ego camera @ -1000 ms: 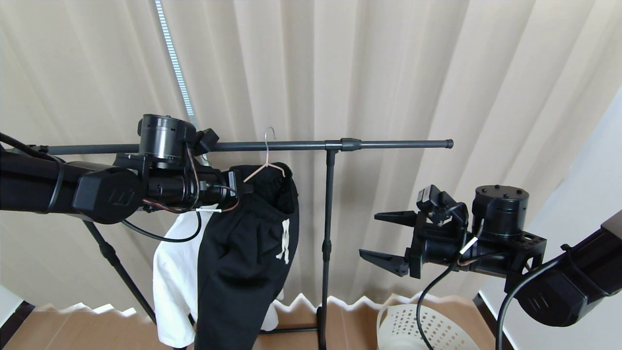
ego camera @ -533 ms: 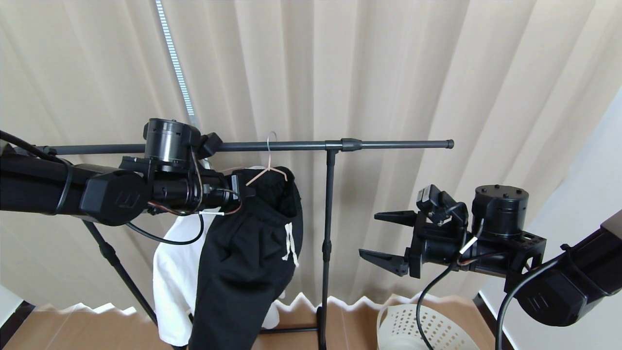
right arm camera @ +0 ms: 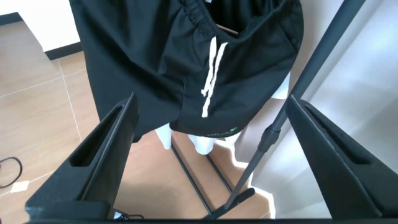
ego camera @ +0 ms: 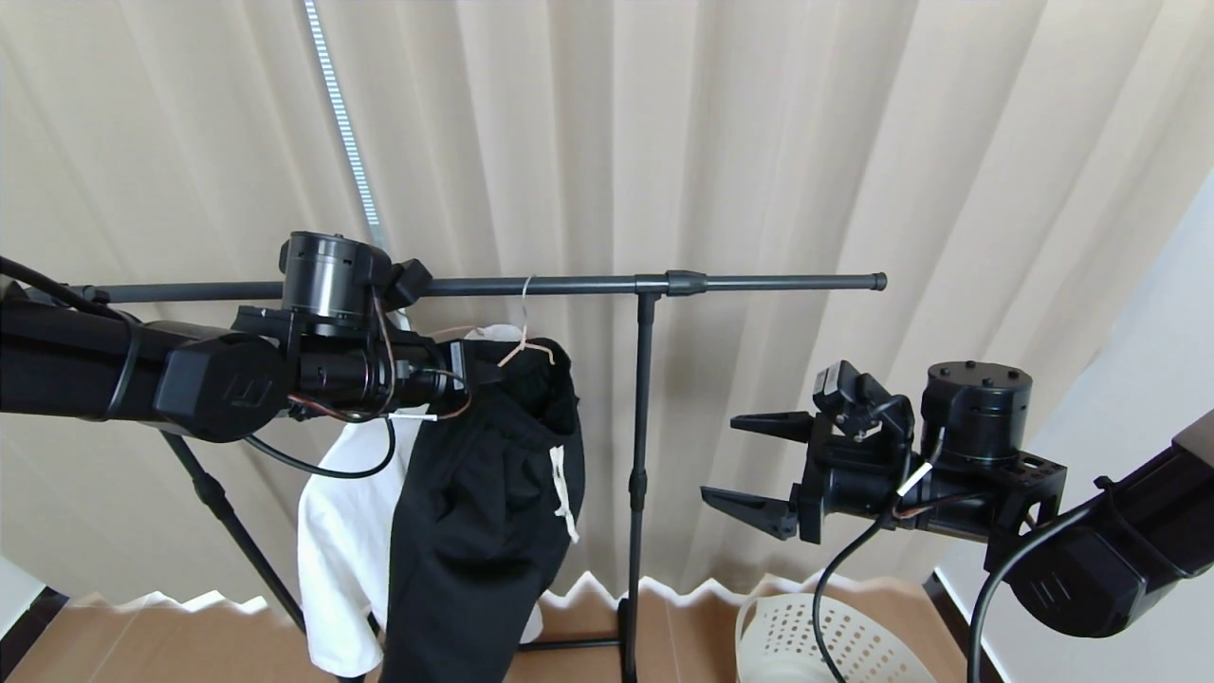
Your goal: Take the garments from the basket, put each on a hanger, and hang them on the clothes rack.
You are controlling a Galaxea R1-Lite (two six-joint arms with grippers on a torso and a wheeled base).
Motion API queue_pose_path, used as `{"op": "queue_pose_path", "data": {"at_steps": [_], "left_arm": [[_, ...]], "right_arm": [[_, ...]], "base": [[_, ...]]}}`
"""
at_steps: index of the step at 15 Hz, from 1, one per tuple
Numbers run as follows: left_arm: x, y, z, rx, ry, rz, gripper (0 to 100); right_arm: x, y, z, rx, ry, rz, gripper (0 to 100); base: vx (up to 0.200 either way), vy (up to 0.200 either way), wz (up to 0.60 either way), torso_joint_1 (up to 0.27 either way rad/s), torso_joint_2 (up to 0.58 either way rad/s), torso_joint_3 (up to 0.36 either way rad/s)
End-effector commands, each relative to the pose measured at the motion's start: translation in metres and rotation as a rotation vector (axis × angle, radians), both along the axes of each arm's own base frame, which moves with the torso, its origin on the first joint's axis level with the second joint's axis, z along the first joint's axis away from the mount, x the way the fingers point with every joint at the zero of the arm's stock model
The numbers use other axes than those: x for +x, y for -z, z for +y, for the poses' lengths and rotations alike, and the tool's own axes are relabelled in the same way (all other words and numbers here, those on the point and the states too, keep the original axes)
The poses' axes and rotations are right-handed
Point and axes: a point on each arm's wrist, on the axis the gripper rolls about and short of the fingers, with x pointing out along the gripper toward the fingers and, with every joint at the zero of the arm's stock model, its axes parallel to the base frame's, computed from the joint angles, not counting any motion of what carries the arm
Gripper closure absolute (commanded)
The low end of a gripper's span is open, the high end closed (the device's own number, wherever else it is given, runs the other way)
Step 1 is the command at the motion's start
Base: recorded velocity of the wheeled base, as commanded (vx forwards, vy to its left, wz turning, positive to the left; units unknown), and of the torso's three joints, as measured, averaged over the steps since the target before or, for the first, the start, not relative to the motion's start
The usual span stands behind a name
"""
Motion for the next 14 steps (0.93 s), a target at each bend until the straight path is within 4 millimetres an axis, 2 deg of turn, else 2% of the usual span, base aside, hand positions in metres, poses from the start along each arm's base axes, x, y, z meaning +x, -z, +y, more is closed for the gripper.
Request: {"op": "queue_pose_path", "data": {"at_steps": [1,8,11,14], "left_arm": [[-0.001,-0.002,0.000,-0.004,0.003,-0.003,0],[-0.009,-0.006,-0.003,-0.002,0.015,-0.006,0],[-0.023,-0.012,0.001,-0.003,0.015,-0.011,0],[-0.049,-0.021,0.010,-0.004,0.011,-0.025,0]], "right_arm": [[0.000,0.000,0.000,0.000,-0.001,0.000,0],[0.000,0.000,0.000,0.001,-0.001,-0.002,0],[-0.002,-0.004,0.000,0.004,-0.001,-0.012,0],[-0.002,-0.007,-0.001,0.008,0.004,-0.021,0]], "base": [[0.000,0.000,0.00,0.000,0.00,0.000],[0.000,0.000,0.00,0.000,0.00,0.000],[0.000,0.000,0.00,0.000,0.00,0.000],[0.000,0.000,0.00,0.000,0.00,0.000]]}}
